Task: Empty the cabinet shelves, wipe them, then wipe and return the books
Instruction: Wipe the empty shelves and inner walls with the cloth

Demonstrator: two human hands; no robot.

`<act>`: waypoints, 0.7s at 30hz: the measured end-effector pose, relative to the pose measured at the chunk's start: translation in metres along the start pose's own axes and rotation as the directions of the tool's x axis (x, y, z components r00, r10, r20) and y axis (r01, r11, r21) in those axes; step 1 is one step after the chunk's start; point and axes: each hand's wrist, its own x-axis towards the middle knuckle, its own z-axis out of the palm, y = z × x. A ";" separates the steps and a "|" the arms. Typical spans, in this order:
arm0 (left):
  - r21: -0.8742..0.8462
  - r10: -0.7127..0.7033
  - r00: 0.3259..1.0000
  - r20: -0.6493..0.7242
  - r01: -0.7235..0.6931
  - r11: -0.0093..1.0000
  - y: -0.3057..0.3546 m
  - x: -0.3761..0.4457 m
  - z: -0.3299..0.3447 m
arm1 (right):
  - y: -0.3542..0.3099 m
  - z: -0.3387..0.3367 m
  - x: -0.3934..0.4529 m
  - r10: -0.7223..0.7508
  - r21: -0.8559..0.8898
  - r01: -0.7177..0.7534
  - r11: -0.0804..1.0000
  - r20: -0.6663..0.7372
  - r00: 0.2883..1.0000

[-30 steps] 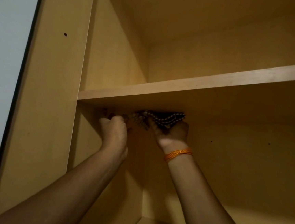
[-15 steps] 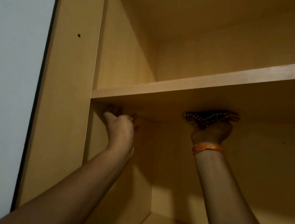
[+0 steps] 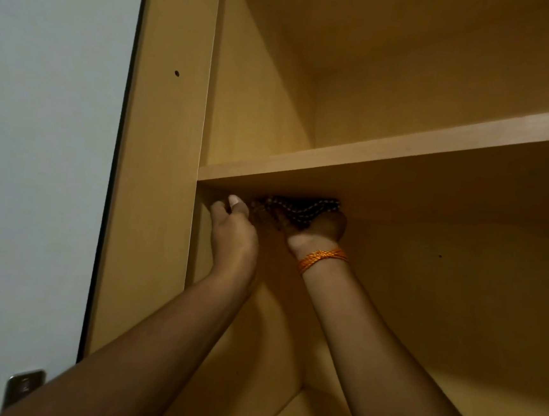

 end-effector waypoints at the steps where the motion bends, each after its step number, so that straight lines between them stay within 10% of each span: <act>1: 0.013 0.019 1.000 -0.012 -0.019 1.000 0.001 -0.002 -0.001 | 0.001 0.006 -0.009 0.038 0.013 -0.038 0.999 -0.005 0.999; 9: -0.008 0.081 0.996 0.026 -0.080 0.997 -0.002 -0.029 -0.018 | -0.007 0.033 -0.059 0.165 0.063 -0.170 0.983 0.073 0.983; 14: 0.348 0.197 0.932 0.303 -0.301 0.888 -0.014 -0.029 -0.045 | -0.024 0.019 -0.067 0.027 0.052 -0.028 0.998 0.022 0.999; 17: 0.646 0.140 0.745 0.653 -0.643 0.411 -0.006 -0.021 -0.055 | -0.026 0.002 -0.068 -0.146 0.005 0.147 0.989 -0.053 0.988; 21: 0.532 -0.159 0.613 0.774 -0.766 -0.360 0.009 -0.010 -0.059 | -0.010 -0.022 -0.067 -0.391 -0.243 0.355 0.903 -0.120 0.913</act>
